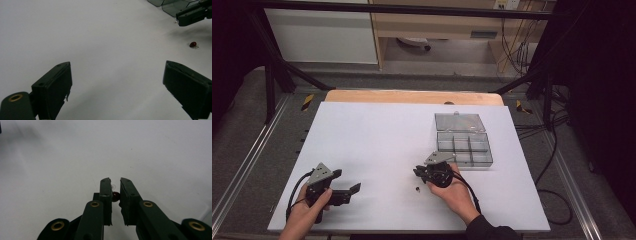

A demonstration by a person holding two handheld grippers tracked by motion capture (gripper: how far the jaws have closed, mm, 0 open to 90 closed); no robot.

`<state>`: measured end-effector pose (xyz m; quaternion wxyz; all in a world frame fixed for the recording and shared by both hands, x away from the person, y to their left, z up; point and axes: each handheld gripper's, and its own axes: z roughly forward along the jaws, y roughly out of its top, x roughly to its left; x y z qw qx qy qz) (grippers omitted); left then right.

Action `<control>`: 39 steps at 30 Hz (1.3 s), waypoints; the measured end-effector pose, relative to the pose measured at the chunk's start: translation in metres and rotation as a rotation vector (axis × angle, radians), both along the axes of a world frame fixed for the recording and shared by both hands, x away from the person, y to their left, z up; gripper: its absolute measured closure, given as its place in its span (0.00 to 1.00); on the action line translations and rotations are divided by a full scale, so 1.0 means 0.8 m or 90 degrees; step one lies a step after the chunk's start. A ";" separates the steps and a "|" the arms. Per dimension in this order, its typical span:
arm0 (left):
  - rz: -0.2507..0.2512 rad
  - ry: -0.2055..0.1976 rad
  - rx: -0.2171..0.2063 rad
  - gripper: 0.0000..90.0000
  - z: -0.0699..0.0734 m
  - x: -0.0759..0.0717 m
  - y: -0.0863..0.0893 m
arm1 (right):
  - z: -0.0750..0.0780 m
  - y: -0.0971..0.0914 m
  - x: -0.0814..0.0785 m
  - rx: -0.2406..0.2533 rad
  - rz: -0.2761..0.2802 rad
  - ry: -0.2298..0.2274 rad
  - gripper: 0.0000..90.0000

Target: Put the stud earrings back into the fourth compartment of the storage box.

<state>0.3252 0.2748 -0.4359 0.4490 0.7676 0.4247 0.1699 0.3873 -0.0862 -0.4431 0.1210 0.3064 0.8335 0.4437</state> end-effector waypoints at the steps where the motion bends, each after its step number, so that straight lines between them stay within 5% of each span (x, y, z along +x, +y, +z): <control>1: 0.003 0.000 0.000 0.10 0.000 0.000 0.001 | 0.003 -0.002 0.000 0.010 -0.003 -0.007 0.89; 10: 0.004 0.001 0.000 0.10 0.000 0.000 0.000 | 0.015 -0.011 0.001 0.037 -0.022 -0.032 0.89; 22: 0.017 0.007 -0.007 0.10 -0.001 0.001 0.003 | 0.047 -0.055 0.009 0.087 -0.087 -0.077 0.89; 39: 0.013 0.007 -0.005 0.10 -0.001 0.001 0.002 | 0.057 -0.102 0.022 0.104 -0.164 -0.093 0.89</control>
